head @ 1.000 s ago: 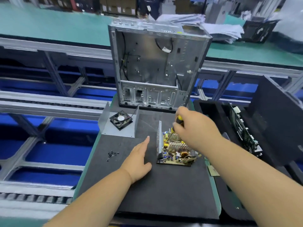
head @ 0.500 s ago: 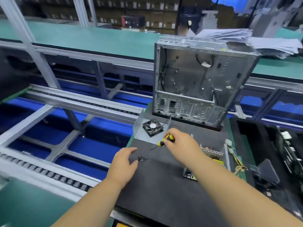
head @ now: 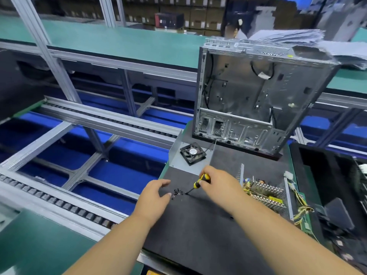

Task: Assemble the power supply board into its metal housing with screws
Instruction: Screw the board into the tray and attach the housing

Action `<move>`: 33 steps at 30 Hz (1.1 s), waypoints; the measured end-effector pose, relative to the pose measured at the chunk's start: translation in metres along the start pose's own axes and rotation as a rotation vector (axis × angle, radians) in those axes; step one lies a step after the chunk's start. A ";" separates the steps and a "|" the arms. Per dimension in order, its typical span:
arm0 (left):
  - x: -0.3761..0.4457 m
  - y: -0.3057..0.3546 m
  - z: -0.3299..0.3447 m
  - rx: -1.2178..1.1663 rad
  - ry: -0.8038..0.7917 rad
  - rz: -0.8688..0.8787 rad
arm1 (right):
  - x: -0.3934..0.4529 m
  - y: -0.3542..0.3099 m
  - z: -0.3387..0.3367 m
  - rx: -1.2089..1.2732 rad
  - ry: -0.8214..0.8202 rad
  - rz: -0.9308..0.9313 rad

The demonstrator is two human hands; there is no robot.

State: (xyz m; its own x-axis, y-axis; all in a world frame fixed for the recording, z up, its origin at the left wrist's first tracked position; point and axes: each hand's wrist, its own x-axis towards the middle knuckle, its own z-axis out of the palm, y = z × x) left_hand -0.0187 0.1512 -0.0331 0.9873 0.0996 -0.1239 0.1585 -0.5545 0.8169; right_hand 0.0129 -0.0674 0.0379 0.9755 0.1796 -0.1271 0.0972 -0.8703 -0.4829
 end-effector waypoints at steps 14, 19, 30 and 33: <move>-0.007 0.045 0.018 -0.287 -0.090 -0.103 | -0.037 0.007 -0.057 0.196 0.194 -0.016; -0.006 0.081 0.042 -0.447 -0.211 -0.078 | -0.068 0.022 -0.089 0.333 0.269 0.000; -0.025 0.140 0.111 -0.731 -0.503 -0.066 | -0.140 0.079 -0.133 0.440 0.412 0.073; -0.034 0.153 0.127 -0.737 -0.539 -0.051 | -0.157 0.094 -0.140 0.451 0.435 0.094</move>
State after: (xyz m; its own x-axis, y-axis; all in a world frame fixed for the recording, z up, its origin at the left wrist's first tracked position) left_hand -0.0262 -0.0415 0.0247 0.8809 -0.3923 -0.2649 0.3369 0.1265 0.9330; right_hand -0.1033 -0.2418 0.1336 0.9761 -0.1734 0.1313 0.0073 -0.5774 -0.8165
